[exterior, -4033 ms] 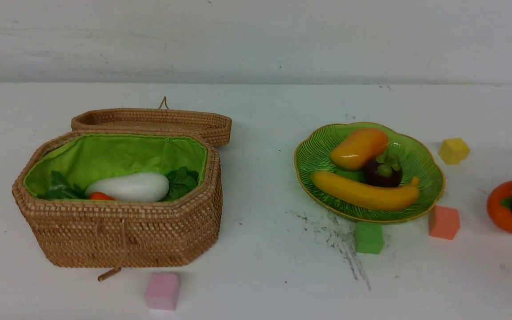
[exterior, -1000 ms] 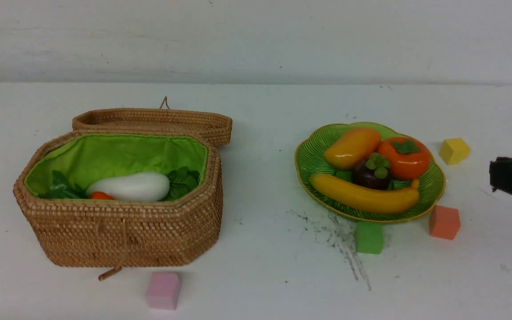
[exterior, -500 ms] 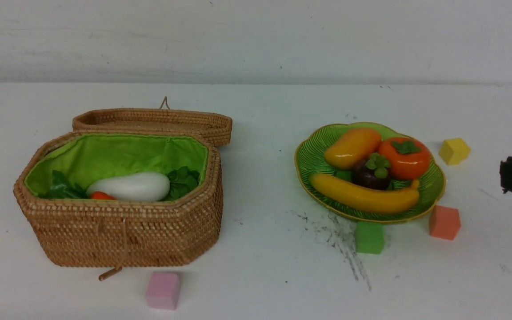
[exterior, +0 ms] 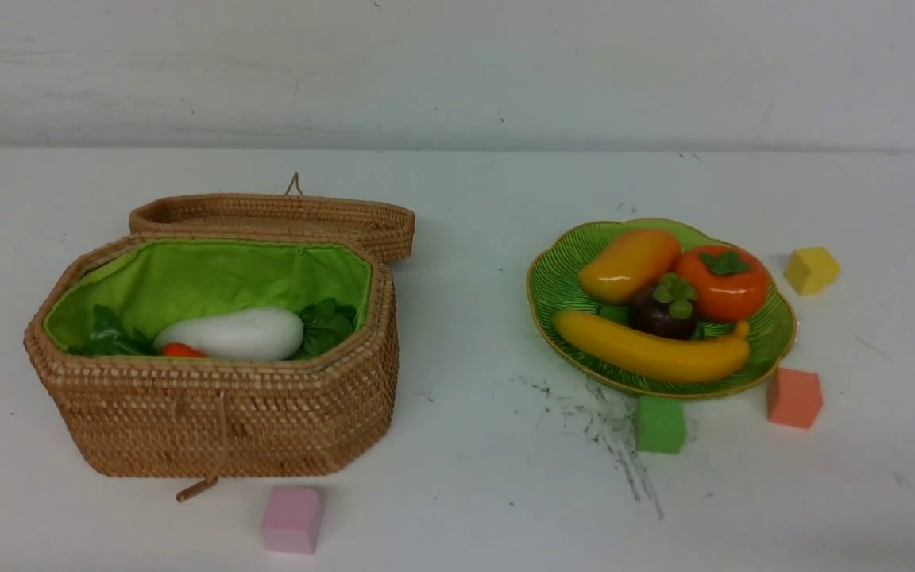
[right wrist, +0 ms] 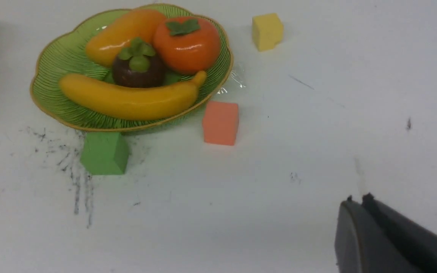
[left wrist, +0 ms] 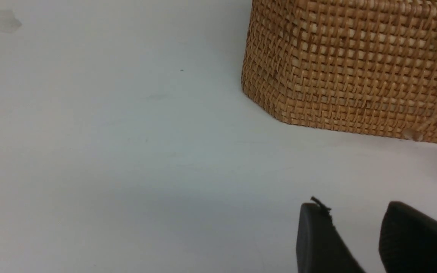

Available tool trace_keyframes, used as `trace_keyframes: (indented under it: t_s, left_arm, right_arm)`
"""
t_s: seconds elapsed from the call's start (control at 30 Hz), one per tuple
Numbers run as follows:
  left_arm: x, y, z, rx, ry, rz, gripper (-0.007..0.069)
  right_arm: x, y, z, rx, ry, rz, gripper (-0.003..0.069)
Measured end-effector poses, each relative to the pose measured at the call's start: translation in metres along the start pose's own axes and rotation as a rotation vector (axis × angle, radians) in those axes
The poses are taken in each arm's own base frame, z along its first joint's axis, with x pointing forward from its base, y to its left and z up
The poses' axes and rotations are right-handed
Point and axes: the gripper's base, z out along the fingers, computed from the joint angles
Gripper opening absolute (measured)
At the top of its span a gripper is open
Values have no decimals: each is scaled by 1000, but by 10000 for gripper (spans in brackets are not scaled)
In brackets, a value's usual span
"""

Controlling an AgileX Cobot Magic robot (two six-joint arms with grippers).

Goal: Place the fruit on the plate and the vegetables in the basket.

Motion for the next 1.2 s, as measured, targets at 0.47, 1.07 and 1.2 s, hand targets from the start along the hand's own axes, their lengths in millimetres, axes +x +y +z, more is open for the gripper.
trace_keyframes:
  t_s: [0.47, 1.07, 1.2]
  left_arm:
    - [0, 0, 0, 0, -3, 2, 238]
    - [0, 0, 0, -1, -3, 4, 238]
    - [0, 0, 0, -1, -3, 4, 238]
  right_arm:
    - [82, -8, 13, 49, -105, -18, 17]
    - [82, -8, 13, 48, -106, -17, 28]
    - [82, -8, 13, 48, -107, -17, 28]
